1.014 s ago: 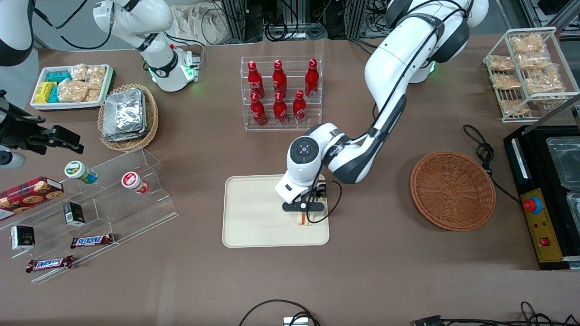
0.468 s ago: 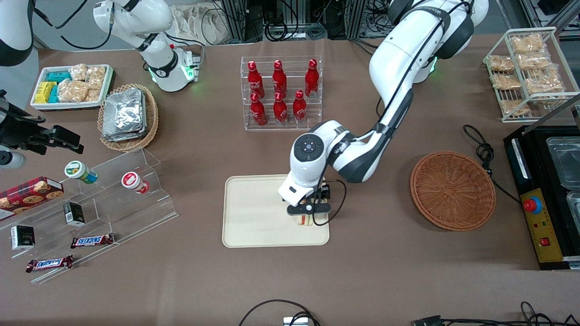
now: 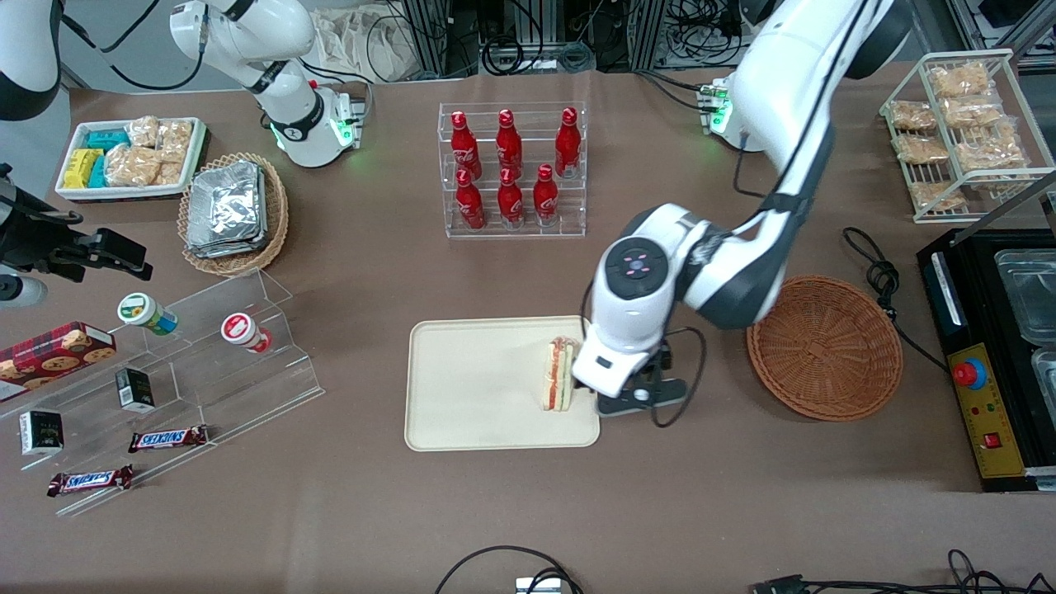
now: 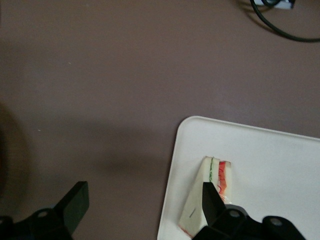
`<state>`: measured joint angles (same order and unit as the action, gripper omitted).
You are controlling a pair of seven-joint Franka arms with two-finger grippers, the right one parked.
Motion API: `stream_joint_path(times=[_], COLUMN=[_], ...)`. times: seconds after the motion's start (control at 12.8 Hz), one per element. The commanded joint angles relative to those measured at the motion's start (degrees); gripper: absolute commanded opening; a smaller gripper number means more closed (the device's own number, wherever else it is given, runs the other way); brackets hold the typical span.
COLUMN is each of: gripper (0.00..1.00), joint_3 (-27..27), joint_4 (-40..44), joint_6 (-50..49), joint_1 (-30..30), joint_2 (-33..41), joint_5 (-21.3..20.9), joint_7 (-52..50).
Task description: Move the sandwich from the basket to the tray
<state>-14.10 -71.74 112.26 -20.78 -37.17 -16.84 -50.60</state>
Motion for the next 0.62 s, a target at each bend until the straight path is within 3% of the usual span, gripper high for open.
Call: stream_joint_path(times=[0.0,0.23,0.55], gripper=[1.00,1.00,1.00], joint_3=[0.7,0.4,0.7], joint_4=[-0.9,-1.0,-1.1], joint_6=[-3.6,-7.1,-14.1], joint_1=[2.5,8.3,15.6], joint_2=[4.4,8.3,13.7], joint_5=[-0.7,2.1,7.9], joint_7=[-0.2,3.5,17.3])
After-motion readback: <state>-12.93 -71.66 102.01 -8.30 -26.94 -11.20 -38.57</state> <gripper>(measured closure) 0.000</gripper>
